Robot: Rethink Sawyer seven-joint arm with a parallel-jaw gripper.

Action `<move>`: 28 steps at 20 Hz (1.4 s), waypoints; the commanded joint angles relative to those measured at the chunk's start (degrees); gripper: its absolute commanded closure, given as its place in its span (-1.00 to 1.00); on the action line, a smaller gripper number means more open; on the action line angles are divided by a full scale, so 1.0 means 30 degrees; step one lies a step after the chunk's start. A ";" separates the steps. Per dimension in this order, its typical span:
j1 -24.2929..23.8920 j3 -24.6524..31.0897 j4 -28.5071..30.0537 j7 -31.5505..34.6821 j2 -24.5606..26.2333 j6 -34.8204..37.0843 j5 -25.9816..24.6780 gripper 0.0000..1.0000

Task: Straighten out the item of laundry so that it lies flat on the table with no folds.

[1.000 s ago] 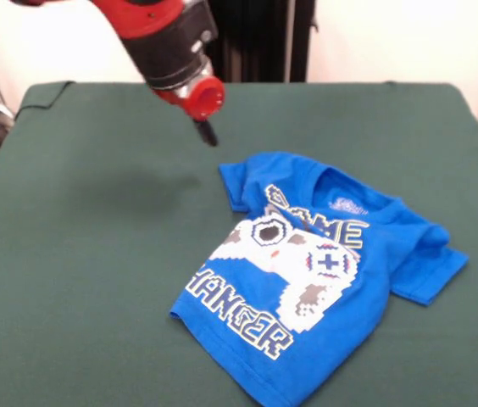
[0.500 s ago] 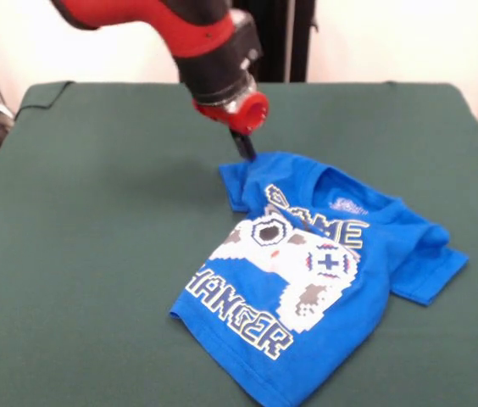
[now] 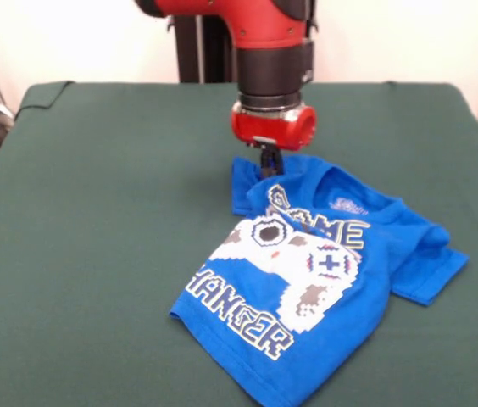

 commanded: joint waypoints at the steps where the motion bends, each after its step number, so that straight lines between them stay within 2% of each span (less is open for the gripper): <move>1: 0.1096 -0.0785 -0.0253 0.3752 0.0723 -0.1113 0.2079 1.00; 7: -0.0188 0.0423 -0.0803 0.2492 0.2712 0.0750 0.2277 1.00; 10: 0.0371 -0.1310 -0.2304 0.1844 0.4477 0.0925 0.2504 1.00; 14: 0.1074 -0.3577 -0.4726 0.1233 0.6544 -0.0138 0.2588 1.00; 18: 0.2114 -0.5606 -0.5825 0.1423 0.7554 -0.1072 0.3236 1.00; 22: 0.3739 -0.7934 -0.6017 0.2197 0.8332 -0.2520 0.4748 1.00; 27: 0.6808 -1.1803 -0.5687 0.2770 0.9939 -0.4283 0.8777 1.00; 28: 0.7629 -1.2694 -0.5433 0.2924 1.0277 -0.4242 1.0004 1.00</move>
